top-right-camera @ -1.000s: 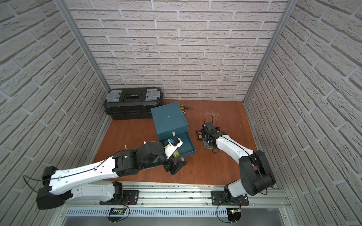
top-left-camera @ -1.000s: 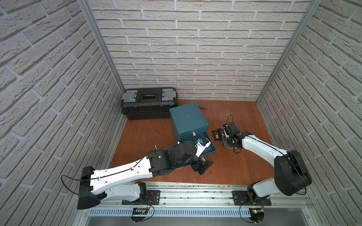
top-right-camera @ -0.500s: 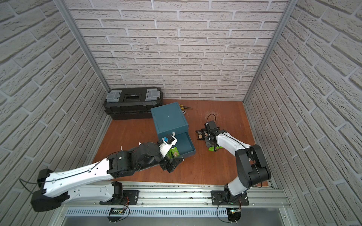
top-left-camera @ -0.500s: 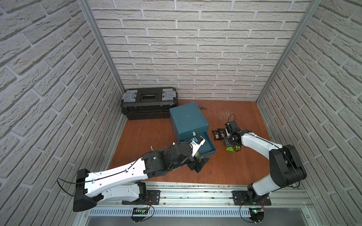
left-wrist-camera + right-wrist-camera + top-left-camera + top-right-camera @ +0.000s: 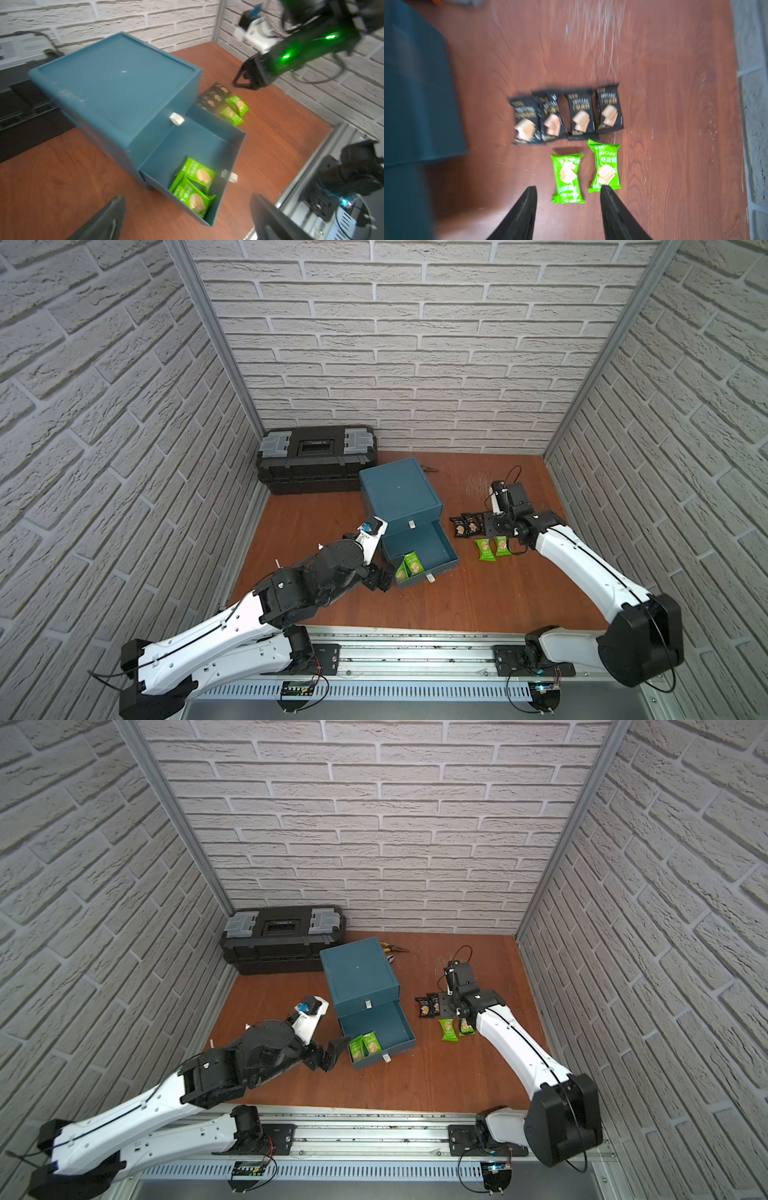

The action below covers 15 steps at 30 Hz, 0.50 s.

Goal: Take the cookies out of the drawer
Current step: Place the cookie at the center of the board, then pick up the cookie from the drawer.

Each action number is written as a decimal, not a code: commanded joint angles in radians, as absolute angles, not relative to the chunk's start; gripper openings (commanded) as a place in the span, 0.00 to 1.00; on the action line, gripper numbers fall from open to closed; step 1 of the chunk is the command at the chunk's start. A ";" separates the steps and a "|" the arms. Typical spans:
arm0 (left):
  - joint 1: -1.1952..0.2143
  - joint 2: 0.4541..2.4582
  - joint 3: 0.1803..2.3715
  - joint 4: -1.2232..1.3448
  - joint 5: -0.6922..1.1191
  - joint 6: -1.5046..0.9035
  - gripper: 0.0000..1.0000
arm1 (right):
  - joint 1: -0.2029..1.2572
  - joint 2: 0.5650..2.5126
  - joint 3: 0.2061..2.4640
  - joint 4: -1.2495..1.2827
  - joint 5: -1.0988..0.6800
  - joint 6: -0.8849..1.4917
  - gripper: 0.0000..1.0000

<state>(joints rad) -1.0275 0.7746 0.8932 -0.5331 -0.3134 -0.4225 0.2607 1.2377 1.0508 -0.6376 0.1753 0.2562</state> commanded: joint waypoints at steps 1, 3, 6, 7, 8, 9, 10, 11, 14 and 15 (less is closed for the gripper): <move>-0.930 0.759 0.863 -0.536 -0.265 -0.428 0.99 | 0.306 1.128 1.068 -0.671 0.074 0.351 0.54; -0.851 0.772 0.863 -0.518 -0.197 -0.426 0.98 | 0.341 1.073 1.065 -0.642 0.009 0.381 0.55; -0.764 0.825 0.884 -0.485 -0.129 -0.426 0.98 | 0.410 1.038 1.062 -0.617 -0.033 0.448 0.56; -0.744 0.843 0.890 -0.472 -0.119 -0.424 0.98 | 0.443 1.034 1.054 -0.600 -0.042 0.465 0.56; -0.725 0.863 0.898 -0.451 -0.109 -0.420 0.98 | 0.491 1.035 1.045 -0.588 -0.030 0.482 0.55; -0.705 0.884 0.903 -0.426 -0.096 -0.418 0.98 | 0.553 1.042 1.033 -0.577 0.003 0.503 0.55; -0.689 0.902 0.905 -0.405 -0.082 -0.416 0.99 | 0.588 1.050 1.028 -0.569 0.016 0.512 0.55; -0.672 0.924 0.907 -0.376 -0.069 -0.417 0.98 | 0.629 1.067 1.025 -0.565 0.024 0.525 0.56; -0.622 0.990 0.926 -0.330 -0.027 -0.432 0.98 | 0.733 1.128 1.030 -0.561 0.067 0.543 0.55; -0.609 1.009 0.932 -0.320 -0.018 -0.435 0.98 | 0.763 1.149 1.034 -0.562 0.085 0.550 0.55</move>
<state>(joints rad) -0.6437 0.9787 0.8890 -0.4309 -0.0841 -0.4232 0.7055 1.1088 1.0416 -0.6003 0.0360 0.4957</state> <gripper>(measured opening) 0.985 0.554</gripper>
